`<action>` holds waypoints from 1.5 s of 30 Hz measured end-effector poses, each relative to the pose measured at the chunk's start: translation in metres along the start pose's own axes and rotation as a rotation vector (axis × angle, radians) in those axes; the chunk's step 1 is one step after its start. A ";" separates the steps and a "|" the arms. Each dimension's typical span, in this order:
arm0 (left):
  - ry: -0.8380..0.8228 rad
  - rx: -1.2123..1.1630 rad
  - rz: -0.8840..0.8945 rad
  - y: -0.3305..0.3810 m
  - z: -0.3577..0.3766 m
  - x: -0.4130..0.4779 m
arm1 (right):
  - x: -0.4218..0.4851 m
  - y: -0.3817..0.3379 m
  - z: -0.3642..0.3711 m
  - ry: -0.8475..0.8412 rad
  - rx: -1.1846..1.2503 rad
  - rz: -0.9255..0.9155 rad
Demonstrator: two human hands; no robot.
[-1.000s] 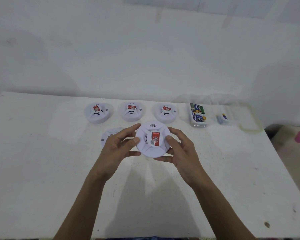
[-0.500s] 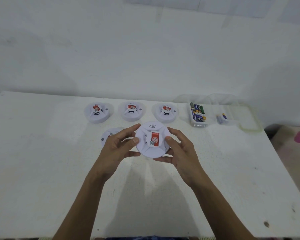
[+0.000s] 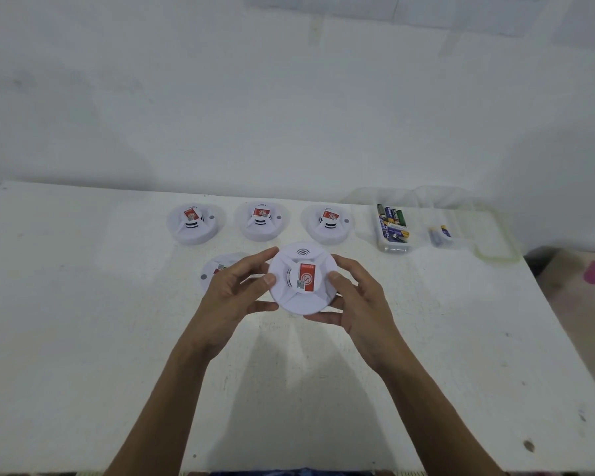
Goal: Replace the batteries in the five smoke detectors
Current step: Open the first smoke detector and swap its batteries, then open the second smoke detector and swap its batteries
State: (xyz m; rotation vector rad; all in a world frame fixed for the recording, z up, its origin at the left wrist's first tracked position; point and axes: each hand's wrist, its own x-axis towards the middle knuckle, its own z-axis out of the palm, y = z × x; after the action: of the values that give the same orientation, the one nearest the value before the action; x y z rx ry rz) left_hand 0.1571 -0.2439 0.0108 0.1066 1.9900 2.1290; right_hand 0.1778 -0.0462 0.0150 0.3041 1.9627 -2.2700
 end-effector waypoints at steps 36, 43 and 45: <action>-0.027 0.599 0.020 -0.073 0.012 0.044 | 0.073 0.064 -0.035 -0.084 -1.090 -0.051; 0.007 0.529 -0.001 -0.073 -0.013 0.024 | 0.058 0.047 -0.017 -0.015 -1.093 -0.155; 0.048 0.512 0.017 -0.064 -0.023 0.017 | 0.056 0.044 -0.005 0.019 -1.096 -0.243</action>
State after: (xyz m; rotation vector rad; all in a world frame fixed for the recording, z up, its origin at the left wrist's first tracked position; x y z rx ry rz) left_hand 0.1435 -0.2591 -0.0563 0.1562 2.5216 1.5921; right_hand 0.1334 -0.0462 -0.0415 -0.0478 2.9675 -0.9498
